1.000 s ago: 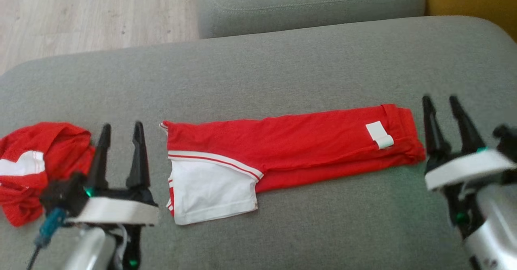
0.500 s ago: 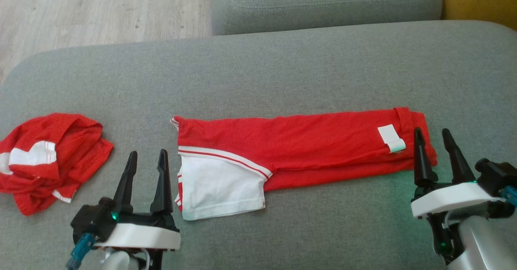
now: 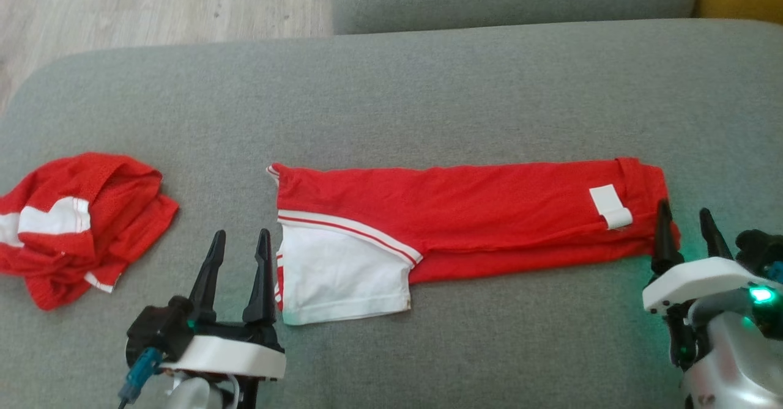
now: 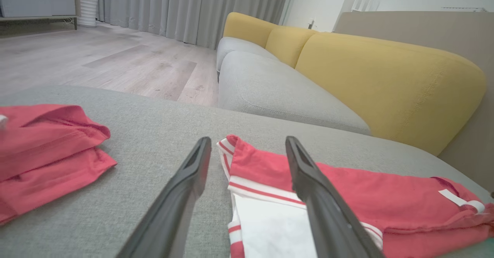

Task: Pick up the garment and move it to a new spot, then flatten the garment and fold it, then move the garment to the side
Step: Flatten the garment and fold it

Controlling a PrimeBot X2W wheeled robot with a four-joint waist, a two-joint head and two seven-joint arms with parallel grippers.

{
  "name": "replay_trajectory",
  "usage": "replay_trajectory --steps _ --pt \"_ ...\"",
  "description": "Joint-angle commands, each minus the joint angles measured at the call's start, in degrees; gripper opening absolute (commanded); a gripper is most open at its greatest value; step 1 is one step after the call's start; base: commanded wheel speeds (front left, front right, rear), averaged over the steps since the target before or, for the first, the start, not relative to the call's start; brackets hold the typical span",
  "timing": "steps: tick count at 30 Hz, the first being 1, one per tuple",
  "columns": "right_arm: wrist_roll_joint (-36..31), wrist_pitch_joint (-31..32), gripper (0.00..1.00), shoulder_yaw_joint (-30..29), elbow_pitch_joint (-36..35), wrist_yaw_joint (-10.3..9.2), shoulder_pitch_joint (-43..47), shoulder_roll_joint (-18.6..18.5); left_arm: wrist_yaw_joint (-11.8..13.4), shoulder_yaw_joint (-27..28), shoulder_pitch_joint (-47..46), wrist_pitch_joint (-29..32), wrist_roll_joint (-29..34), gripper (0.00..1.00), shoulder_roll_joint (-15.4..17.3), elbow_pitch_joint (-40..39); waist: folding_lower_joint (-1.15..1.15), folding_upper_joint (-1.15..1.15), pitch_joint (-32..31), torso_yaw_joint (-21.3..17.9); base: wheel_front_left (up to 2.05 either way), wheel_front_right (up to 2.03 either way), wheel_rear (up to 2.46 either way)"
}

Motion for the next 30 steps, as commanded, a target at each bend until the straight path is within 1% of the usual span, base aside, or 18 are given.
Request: replay_trajectory --steps 1,8,9,12,16,17,18,19,20,24,30 --pt "-1.1 0.2 1.00 0.1 0.7 0.39 -2.6 0.3 -0.3 1.8 -2.8 -0.4 0.3 1.00 0.0 -1.5 0.00 0.00 0.7 0.6 0.00 0.00 0.00" --pt "-4.1 1.0 1.00 -4.4 10.8 0.39 -7.0 1.3 -0.3 1.1 -3.9 -0.4 0.0 1.00 0.0 -1.7 0.00 0.00 2.4 1.9 0.00 0.00 0.00" --pt "-4.1 1.0 1.00 -4.4 10.8 0.39 -7.0 1.3 -0.3 1.1 -3.9 -0.4 0.0 1.00 0.0 -1.7 0.00 0.00 2.4 1.9 0.00 0.00 0.00" --pt "-3.4 1.6 1.00 -4.6 14.1 0.39 -8.2 2.3 -0.3 1.2 -4.1 -0.4 0.0 1.00 0.1 -1.8 0.00 0.00 2.9 2.0 0.00 0.00 0.00" --pt "-1.8 1.9 1.00 -2.9 17.1 0.39 -9.0 3.3 -0.3 1.5 -4.3 -0.4 0.0 1.00 0.1 -2.0 0.00 0.00 3.2 2.0 0.00 0.00 0.00" --pt "-1.1 1.7 1.00 -2.7 17.6 0.39 -9.1 3.4 -0.3 1.8 -4.3 -0.4 -1.3 1.00 -0.1 -2.1 0.00 0.00 3.2 2.0 0.00 0.00 0.00" --pt "-0.5 1.6 0.96 -2.3 18.0 0.39 -9.2 3.5 -0.3 2.0 -4.4 -0.4 -2.8 1.00 -0.3 -2.3 0.00 0.00 3.1 1.9 0.00 0.00 0.00" --pt "0.2 1.6 0.42 -1.8 18.2 0.39 -9.3 3.6 -0.3 2.0 -4.5 -0.4 -3.1 1.00 -0.3 -2.6 0.00 0.00 3.1 1.7 0.00 0.00 0.00" --pt "1.0 1.6 0.00 -1.3 18.4 0.39 -9.4 3.7 -0.3 1.9 -4.6 -0.4 -3.1 1.00 -0.2 -2.7 0.00 0.00 3.0 1.6 0.00 0.00 0.00" --pt "4.0 1.6 0.00 0.7 18.6 0.39 -9.5 3.5 -0.3 2.4 -4.8 -0.4 -3.2 1.00 -0.1 -3.0 0.00 0.00 2.6 0.9 0.00 0.00 0.00" --pt "6.9 0.3 0.00 0.5 18.0 0.39 -9.4 -0.6 -0.3 2.9 -4.3 -0.4 -3.2 1.00 -0.1 -3.2 0.00 0.00 1.8 0.1 0.00 0.00 0.00"
